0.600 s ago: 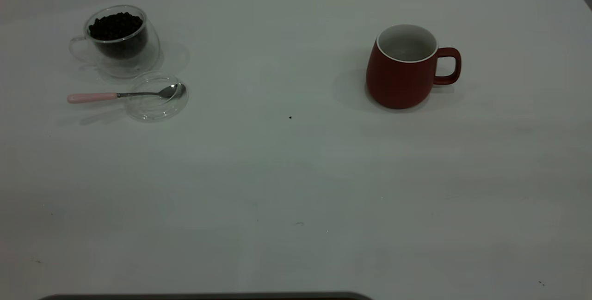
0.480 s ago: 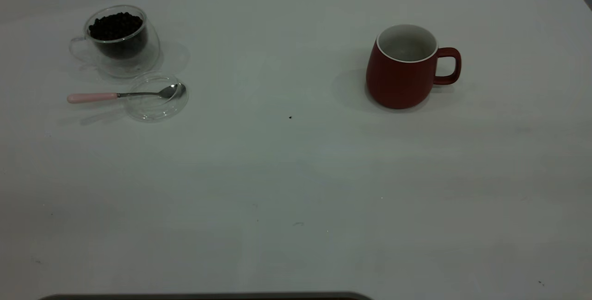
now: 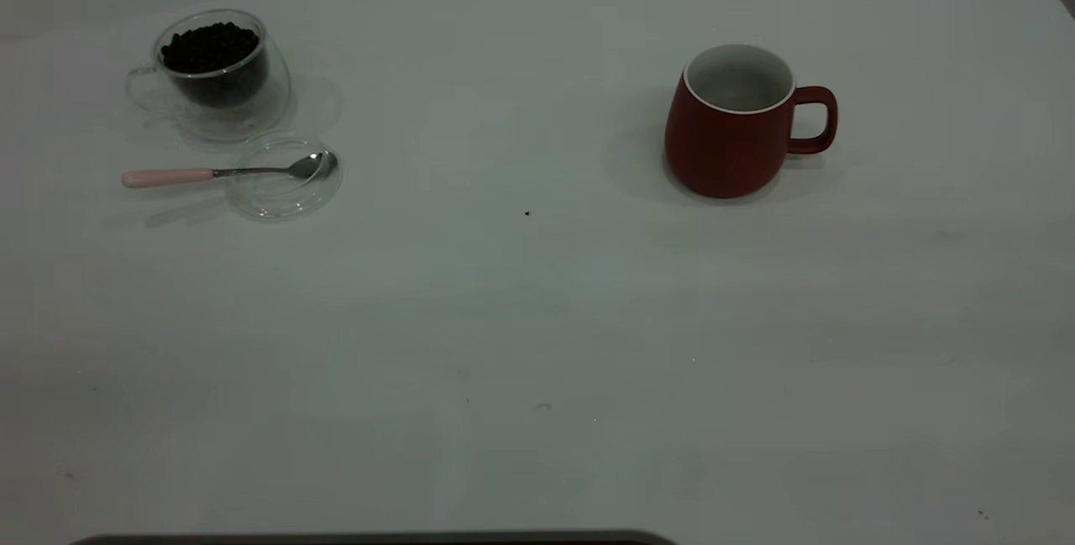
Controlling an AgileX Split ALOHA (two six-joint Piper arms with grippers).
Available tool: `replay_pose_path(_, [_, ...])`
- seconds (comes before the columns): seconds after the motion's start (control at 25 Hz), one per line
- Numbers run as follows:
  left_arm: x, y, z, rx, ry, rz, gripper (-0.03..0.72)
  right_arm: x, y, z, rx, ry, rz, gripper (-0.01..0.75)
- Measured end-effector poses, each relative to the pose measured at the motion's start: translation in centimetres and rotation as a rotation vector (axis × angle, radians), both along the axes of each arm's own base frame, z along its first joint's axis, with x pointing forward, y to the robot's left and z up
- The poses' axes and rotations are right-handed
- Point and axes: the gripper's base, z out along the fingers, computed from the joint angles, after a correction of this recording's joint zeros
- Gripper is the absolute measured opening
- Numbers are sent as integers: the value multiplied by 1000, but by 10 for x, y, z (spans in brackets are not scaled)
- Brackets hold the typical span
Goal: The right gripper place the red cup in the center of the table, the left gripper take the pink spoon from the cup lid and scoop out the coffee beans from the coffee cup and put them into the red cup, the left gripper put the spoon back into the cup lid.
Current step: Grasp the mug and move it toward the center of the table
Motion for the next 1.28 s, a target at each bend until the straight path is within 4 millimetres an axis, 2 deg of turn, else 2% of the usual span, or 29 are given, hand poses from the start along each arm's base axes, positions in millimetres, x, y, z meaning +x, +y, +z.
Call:
replay_pose_path(1.04, [0, 0, 0, 2, 0, -2, 462, 0, 0, 0, 1, 0, 0, 436])
replay_pose_path(1.28, [0, 0, 0, 2, 0, -2, 461, 7, 11, 1, 101, 51, 70, 446])
